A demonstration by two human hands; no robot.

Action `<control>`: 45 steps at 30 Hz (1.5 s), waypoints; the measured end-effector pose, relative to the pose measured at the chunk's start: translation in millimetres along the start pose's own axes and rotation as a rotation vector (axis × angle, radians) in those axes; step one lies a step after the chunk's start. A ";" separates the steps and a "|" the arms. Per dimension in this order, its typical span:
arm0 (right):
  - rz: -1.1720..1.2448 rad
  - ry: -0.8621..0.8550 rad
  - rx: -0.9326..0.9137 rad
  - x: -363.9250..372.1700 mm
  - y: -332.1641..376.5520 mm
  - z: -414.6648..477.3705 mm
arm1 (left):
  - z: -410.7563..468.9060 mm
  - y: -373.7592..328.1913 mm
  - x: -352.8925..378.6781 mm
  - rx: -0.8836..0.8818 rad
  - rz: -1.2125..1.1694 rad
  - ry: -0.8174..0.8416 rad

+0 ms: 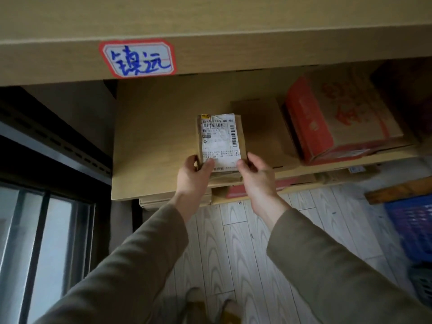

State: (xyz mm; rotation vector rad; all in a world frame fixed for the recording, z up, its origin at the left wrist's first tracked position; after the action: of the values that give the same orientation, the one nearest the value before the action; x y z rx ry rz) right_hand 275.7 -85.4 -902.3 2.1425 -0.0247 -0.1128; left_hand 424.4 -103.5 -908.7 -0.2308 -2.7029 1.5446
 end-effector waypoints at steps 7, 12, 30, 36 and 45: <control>0.166 0.050 -0.166 24.8 2.3 -24.5 | -32.7 -0.6 -24.0 0.198 -0.181 0.009; 0.226 0.069 -0.228 46.1 2.1 -33.1 | -47.0 3.6 -43.8 0.234 -0.231 -0.053; -0.026 0.227 0.006 131.5 8.2 13.9 | -1.5 13.0 -133.2 -0.091 0.207 -0.256; -0.073 0.133 -0.038 89.1 15.7 11.7 | -25.7 -30.6 -90.0 0.231 0.645 -0.408; -0.387 -0.204 -0.026 -88.2 6.0 27.5 | -2.4 -7.6 67.2 -0.093 0.374 0.068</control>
State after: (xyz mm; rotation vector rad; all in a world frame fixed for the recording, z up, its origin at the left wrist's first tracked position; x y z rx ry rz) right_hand 185.5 -106.3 -905.8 2.0784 0.2712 -0.5534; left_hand 357.3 -96.0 -904.7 -0.8171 -2.7970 1.4490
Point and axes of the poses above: each hand's wrist, its own z-axis towards the middle knuckle, its own x-axis out of the palm, y = z × x, the point moved 7 cm from there along z, towards the middle knuckle, and after that the axes turned 15 degrees about y, right-handed, at the moved point
